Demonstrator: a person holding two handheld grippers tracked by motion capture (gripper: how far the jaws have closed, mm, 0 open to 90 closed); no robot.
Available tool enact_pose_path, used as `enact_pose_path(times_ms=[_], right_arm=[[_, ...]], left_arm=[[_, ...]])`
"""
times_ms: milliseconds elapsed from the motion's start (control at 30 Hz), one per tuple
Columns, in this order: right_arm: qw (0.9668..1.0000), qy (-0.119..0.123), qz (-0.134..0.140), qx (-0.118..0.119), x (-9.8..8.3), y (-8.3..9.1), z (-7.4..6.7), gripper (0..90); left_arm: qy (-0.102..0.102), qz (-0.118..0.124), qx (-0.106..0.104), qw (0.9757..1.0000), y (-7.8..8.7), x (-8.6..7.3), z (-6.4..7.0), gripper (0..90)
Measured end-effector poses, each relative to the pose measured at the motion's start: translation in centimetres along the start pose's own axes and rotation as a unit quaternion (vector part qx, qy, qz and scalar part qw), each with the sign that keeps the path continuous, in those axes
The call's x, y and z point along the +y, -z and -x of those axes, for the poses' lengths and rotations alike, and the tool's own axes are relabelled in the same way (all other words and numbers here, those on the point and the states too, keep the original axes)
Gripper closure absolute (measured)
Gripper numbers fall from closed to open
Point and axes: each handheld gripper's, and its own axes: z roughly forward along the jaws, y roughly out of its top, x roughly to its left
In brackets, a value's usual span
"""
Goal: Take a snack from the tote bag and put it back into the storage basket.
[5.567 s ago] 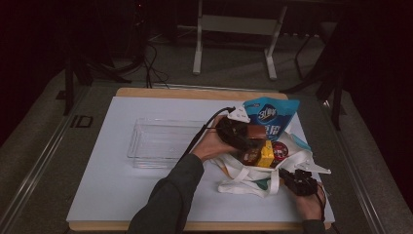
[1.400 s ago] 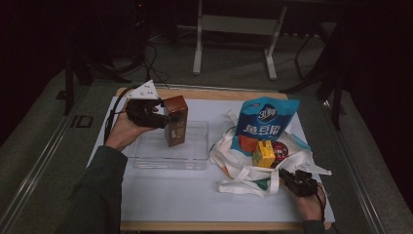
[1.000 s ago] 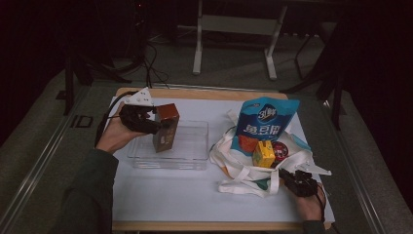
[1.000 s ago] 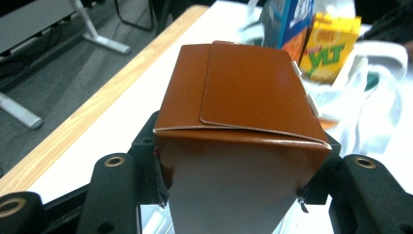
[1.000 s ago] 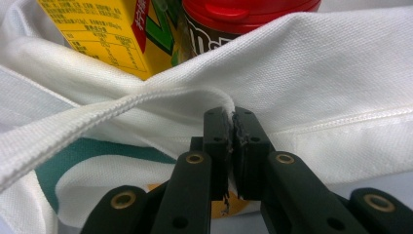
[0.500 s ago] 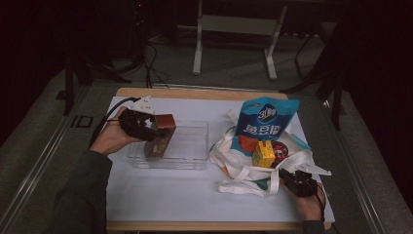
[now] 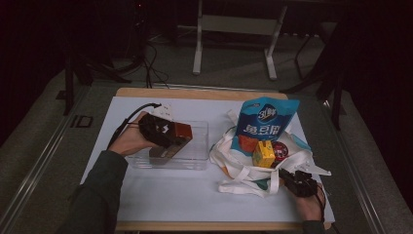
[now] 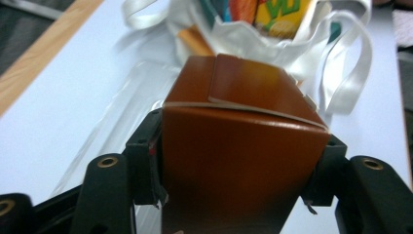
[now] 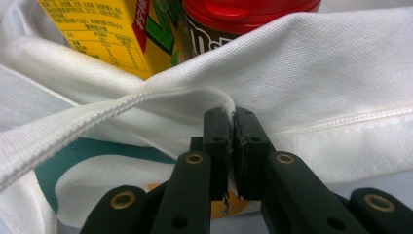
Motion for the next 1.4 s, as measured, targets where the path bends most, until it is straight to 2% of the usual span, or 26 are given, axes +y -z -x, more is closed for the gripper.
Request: enact_pose_path(times_ms=[133, 300, 467, 633, 833, 933, 1033, 1100, 1300, 1400], right_arm=[[1.0000, 0.000, 0.001, 0.002, 0.0, 0.0, 0.0, 84.2], [1.0000, 0.001, 0.002, 0.002, 0.0, 0.0, 0.0, 84.2], [1.0000, 0.001, 0.002, 0.001, -0.1, 0.0, 0.0, 84.2], [1.0000, 0.001, 0.002, 0.002, -0.1, 0.0, 0.0, 84.2], [1.0000, 0.001, 0.002, 0.001, -0.1, 0.0, 0.0, 84.2], [1.0000, 0.001, 0.002, 0.001, -0.1, 0.0, 0.0, 84.1], [1.0000, 0.001, 0.002, 0.001, -0.1, 0.0, 0.0, 84.1], [1.0000, 0.001, 0.002, 0.001, -0.1, 0.0, 0.0, 84.2], [1.0000, 0.001, 0.002, 0.001, -0.1, 0.0, 0.0, 84.2], [1.0000, 0.001, 0.002, 0.002, -0.1, 0.0, 0.0, 84.2]], left_arm=[[0.014, -0.006, -0.013, 0.9998, -2.3, 0.7, 0.1, 38.1], [0.012, -0.031, -0.031, 0.9990, -4.7, 1.6, 0.8, 36.8], [0.005, -0.052, -0.037, 0.9980, -6.2, 1.8, 1.3, 35.5], [0.015, -0.063, -0.040, 0.9971, -6.7, 1.4, 1.3, 33.9], [0.021, -0.066, -0.029, 0.9972, -6.7, 1.0, 1.4, 33.6], [0.014, -0.076, -0.024, 0.9968, -6.7, 1.0, 1.6, 33.3], [0.009, -0.083, -0.008, 0.9965, -6.7, 0.9, 1.8, 33.4], [0.013, -0.080, -0.012, 0.9966, -6.7, 0.8, 1.8, 33.2], [0.010, -0.086, -0.020, 0.9960, -7.1, 0.9, 2.0, 31.8], [0.006, -0.084, -0.012, 0.9964, -7.3, 0.9, 2.3, 31.1]])
